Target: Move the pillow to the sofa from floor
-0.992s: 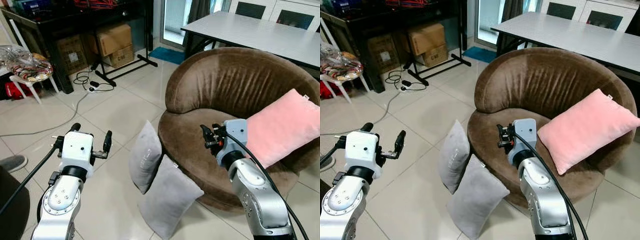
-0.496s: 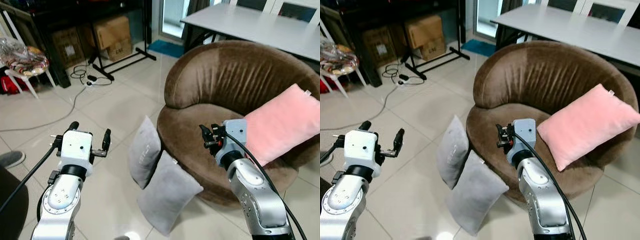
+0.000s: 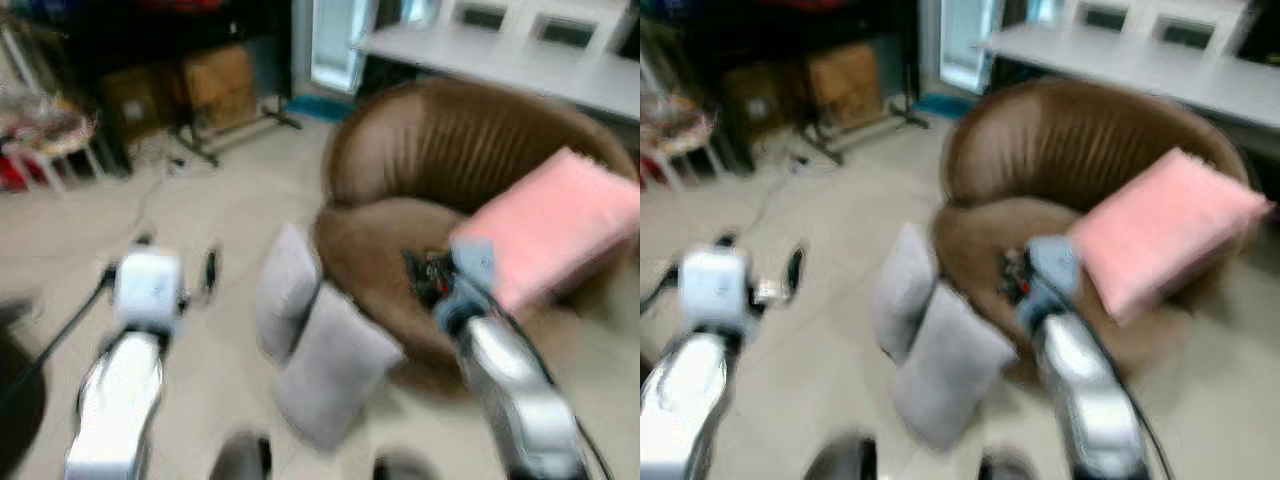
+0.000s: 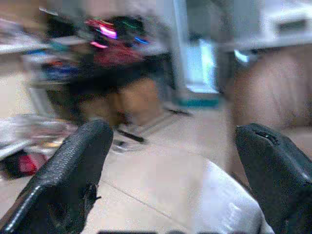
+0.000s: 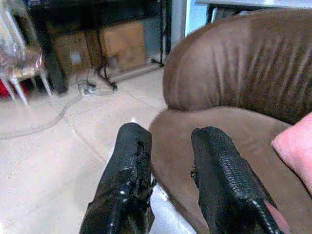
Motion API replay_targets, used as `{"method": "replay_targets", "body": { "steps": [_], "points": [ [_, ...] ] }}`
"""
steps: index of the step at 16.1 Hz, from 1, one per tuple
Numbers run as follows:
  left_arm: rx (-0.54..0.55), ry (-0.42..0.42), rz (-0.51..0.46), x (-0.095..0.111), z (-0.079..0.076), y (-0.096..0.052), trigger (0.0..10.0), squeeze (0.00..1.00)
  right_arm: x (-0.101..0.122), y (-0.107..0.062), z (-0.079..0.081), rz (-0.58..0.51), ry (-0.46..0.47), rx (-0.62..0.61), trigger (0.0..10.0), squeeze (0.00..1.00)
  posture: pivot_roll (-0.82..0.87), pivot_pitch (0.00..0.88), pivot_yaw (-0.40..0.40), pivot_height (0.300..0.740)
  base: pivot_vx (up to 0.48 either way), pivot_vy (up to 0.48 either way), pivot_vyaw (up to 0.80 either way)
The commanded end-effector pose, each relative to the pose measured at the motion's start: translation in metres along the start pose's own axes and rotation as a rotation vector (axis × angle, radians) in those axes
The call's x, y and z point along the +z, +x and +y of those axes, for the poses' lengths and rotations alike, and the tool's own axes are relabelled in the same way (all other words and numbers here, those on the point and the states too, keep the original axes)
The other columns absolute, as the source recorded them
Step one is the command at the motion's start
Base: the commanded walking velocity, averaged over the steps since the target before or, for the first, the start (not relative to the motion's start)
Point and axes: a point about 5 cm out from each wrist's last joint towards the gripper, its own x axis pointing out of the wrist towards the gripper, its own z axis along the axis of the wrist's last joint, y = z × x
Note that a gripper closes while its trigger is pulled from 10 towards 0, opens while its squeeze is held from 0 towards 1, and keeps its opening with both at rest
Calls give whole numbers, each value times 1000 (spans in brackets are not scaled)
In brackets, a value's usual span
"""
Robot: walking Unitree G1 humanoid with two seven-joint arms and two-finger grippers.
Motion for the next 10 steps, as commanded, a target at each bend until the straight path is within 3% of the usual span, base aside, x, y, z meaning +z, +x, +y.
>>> {"method": "replay_targets", "body": {
  "steps": [1,4,10],
  "points": [
    [6,-1,62,-13,3,-7,10000,0,3,3,7,-11,15,26,10000,0,25,0,-16,650,0,0,0],
    [6,-8,62,-14,3,-7,10000,0,3,4,7,-14,13,26,10000,0,28,0,-19,650,0,0,0],
    [-1,-15,62,-15,4,-8,10000,0,4,5,7,-17,10,20,10000,0,30,0,-22,650,276,0,0]
  ]
}}
